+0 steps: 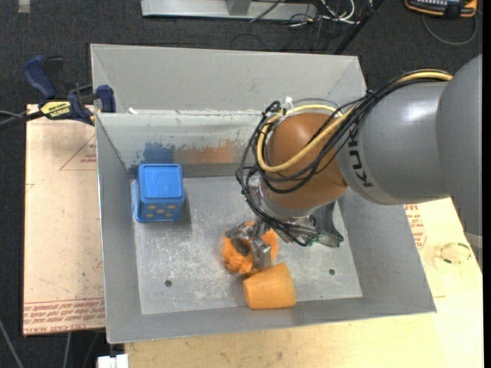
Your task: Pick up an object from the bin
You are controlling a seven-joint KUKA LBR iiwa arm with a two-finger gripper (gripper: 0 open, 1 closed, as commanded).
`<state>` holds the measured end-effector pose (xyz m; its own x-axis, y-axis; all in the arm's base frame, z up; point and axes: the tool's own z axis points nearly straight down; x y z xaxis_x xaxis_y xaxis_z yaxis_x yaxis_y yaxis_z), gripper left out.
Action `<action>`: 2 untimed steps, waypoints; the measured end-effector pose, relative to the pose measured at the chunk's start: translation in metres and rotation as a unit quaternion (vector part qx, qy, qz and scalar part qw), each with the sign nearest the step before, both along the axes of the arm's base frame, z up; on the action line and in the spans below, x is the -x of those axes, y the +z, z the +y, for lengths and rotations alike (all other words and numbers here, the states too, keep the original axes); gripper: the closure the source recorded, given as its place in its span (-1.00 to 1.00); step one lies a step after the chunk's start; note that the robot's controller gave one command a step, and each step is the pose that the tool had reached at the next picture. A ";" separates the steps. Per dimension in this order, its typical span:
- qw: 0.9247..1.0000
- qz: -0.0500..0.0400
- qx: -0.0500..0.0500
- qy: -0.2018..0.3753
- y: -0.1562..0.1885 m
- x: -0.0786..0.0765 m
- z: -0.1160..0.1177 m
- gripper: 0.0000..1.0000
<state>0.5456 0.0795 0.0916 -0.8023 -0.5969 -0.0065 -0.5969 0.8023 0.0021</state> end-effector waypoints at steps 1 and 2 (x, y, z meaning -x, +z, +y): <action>1.000 -0.005 -0.001 0.016 0.165 0.011 -0.019 1.00; 1.000 -0.001 -0.001 0.017 0.162 0.012 -0.018 1.00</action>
Offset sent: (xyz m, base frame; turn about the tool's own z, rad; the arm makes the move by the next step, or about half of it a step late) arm 0.0000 0.0000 0.0000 0.0000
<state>0.5333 0.0613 0.2531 -0.7817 -0.6235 -0.0100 -0.6236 0.7817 0.0023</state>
